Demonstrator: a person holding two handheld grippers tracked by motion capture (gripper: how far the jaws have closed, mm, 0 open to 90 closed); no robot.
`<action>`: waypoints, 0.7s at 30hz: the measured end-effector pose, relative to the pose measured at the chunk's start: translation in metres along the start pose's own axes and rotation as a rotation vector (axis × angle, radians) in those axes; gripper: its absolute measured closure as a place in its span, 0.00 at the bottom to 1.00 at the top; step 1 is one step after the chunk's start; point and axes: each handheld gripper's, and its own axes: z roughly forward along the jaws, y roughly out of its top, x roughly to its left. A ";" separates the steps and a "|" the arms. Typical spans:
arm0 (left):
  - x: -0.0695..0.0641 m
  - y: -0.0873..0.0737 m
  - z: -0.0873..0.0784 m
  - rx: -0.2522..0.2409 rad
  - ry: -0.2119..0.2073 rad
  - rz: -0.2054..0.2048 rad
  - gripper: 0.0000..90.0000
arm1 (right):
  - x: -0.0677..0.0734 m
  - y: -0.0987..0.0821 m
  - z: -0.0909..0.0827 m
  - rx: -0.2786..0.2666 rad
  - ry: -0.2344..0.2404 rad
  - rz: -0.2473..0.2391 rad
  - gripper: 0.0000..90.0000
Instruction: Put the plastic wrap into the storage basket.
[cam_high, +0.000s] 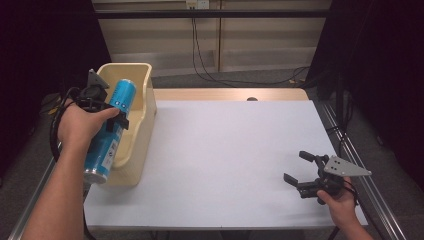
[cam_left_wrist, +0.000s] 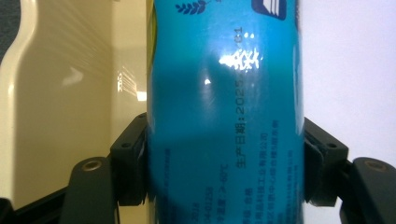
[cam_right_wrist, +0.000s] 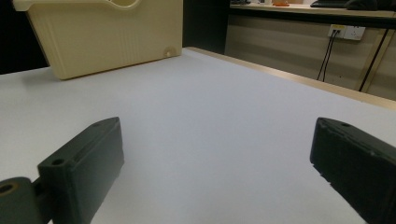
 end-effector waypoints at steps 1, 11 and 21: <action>0.000 0.000 0.002 0.002 0.002 -0.003 0.36 | 0.000 0.000 0.000 0.000 0.000 0.000 0.03; 0.007 0.001 0.012 0.008 0.001 -0.030 0.35 | 0.000 0.000 0.000 0.002 0.001 -0.001 0.03; 0.007 0.001 0.010 0.051 -0.004 -0.018 0.35 | 0.001 0.000 0.001 0.004 0.005 0.000 0.03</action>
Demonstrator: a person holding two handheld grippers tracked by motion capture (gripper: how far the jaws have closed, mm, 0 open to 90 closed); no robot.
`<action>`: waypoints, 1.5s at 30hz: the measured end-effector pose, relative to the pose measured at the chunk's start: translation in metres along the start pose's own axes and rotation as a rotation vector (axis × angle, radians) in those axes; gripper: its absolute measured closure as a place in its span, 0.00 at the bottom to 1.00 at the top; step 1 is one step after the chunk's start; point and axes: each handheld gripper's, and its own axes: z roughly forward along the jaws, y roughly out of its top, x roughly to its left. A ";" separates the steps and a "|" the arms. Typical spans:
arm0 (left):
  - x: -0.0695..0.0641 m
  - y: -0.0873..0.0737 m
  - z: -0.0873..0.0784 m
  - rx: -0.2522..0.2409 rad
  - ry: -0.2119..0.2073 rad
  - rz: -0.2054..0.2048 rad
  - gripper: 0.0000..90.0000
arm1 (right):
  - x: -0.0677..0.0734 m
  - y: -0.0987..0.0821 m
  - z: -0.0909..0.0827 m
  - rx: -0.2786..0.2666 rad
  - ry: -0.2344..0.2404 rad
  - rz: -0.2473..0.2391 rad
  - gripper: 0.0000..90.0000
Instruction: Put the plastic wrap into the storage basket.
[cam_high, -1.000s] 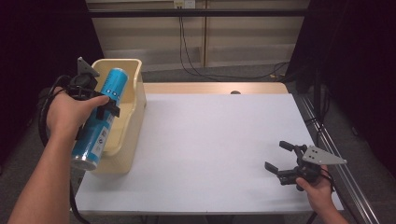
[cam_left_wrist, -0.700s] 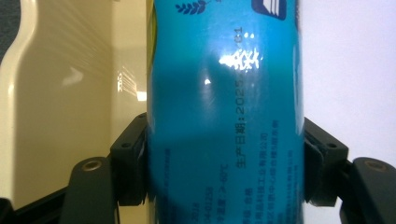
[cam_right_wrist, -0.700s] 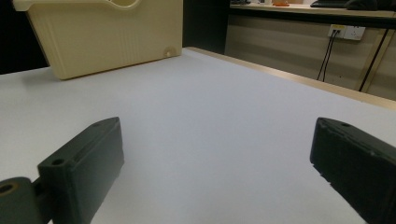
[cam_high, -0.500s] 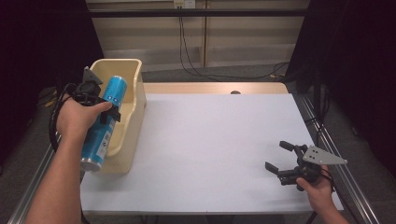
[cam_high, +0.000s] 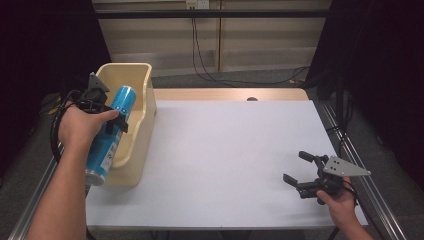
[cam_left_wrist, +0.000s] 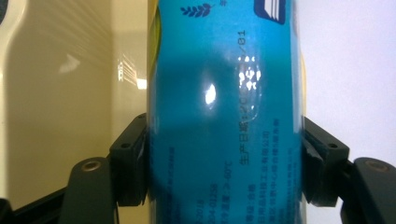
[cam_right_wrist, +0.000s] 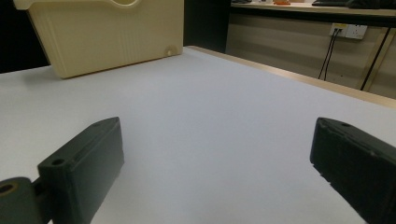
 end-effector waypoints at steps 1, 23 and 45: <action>0.000 0.001 0.000 0.004 0.001 0.010 0.35 | 0.000 0.000 0.000 -0.002 -0.001 -0.001 0.03; -0.035 0.011 -0.032 -0.230 -0.166 0.056 0.29 | 0.002 0.001 -0.001 -0.005 0.003 0.002 0.03; -0.106 0.009 0.018 -0.155 -0.316 0.189 0.25 | 0.002 0.001 0.000 -0.005 0.007 -0.006 0.03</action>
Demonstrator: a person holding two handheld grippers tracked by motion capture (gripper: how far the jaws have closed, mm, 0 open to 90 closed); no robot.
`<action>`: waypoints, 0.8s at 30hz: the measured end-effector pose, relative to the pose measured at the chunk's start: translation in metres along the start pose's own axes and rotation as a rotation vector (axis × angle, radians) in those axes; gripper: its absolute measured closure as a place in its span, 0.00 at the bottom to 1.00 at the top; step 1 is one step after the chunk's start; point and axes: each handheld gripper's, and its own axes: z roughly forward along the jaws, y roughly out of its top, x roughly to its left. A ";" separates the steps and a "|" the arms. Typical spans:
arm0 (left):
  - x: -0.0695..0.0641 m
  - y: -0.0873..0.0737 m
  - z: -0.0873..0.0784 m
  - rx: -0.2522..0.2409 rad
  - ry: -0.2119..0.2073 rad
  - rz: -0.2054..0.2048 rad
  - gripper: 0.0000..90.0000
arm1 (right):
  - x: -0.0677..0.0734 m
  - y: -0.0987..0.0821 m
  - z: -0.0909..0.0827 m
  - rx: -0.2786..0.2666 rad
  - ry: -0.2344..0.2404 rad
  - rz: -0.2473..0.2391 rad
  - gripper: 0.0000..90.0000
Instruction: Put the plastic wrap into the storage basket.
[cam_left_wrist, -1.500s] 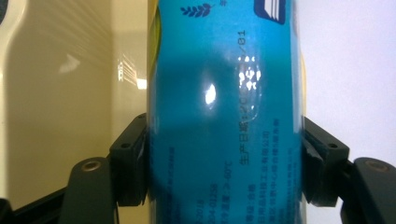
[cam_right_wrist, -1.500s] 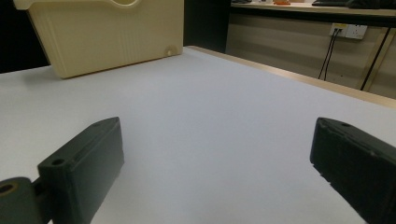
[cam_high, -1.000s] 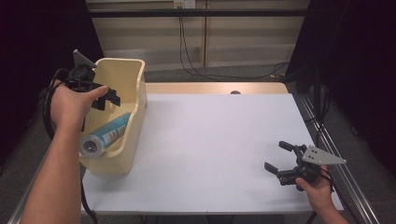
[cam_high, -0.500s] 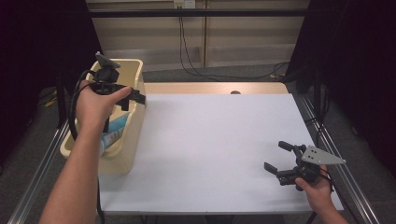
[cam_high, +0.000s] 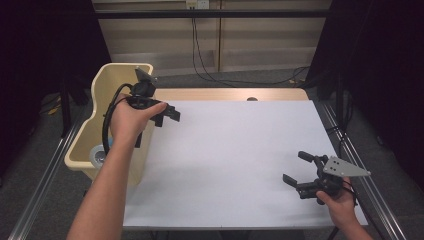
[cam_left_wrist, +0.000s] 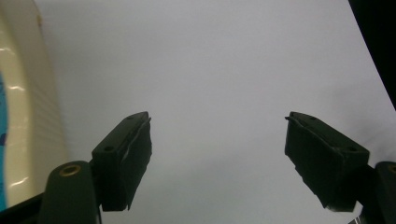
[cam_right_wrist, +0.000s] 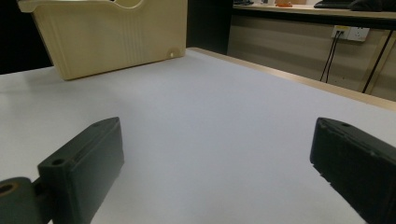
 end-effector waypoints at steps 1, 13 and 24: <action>-0.001 0.000 0.003 0.007 0.001 0.006 0.25 | 0.000 0.000 0.000 0.001 0.000 0.000 0.03; -0.013 -0.009 0.034 0.042 -0.041 0.019 0.24 | 0.000 0.000 0.000 0.000 0.000 -0.002 0.03; -0.015 -0.028 0.068 0.067 -0.074 0.031 0.24 | 0.000 0.000 0.000 0.002 -0.001 -0.003 0.03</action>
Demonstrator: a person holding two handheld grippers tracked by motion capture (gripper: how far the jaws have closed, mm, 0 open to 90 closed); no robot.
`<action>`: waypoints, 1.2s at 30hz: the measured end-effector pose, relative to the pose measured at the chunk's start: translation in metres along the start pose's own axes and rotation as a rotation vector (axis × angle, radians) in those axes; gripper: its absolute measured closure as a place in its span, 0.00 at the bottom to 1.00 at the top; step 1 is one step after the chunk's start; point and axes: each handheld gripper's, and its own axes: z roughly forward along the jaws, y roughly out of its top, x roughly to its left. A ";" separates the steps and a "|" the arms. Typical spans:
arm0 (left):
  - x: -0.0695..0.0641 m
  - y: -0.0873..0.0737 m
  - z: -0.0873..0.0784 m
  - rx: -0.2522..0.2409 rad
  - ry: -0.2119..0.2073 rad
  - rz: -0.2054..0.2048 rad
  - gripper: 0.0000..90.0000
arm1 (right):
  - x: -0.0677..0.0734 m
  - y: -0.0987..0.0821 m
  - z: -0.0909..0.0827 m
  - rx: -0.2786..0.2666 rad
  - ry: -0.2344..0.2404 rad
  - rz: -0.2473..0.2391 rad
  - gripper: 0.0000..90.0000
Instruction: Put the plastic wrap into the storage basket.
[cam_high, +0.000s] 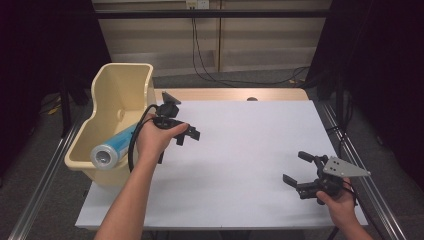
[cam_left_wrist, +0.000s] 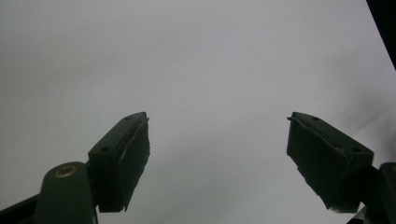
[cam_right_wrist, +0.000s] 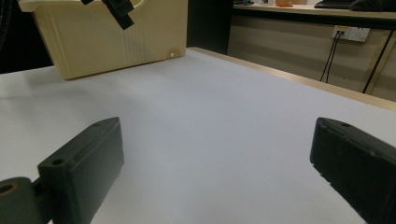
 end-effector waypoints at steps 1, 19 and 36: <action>0.000 -0.002 0.003 -0.002 -0.001 0.007 0.24 | 0.000 0.000 0.000 0.000 0.000 0.000 0.03; 0.011 -0.069 0.041 -0.420 -0.022 0.180 0.17 | 0.000 0.000 0.001 0.001 0.003 -0.001 0.03; 0.007 -0.121 0.037 -0.750 0.031 0.405 0.10 | 0.001 0.000 0.002 -0.001 0.008 -0.008 0.03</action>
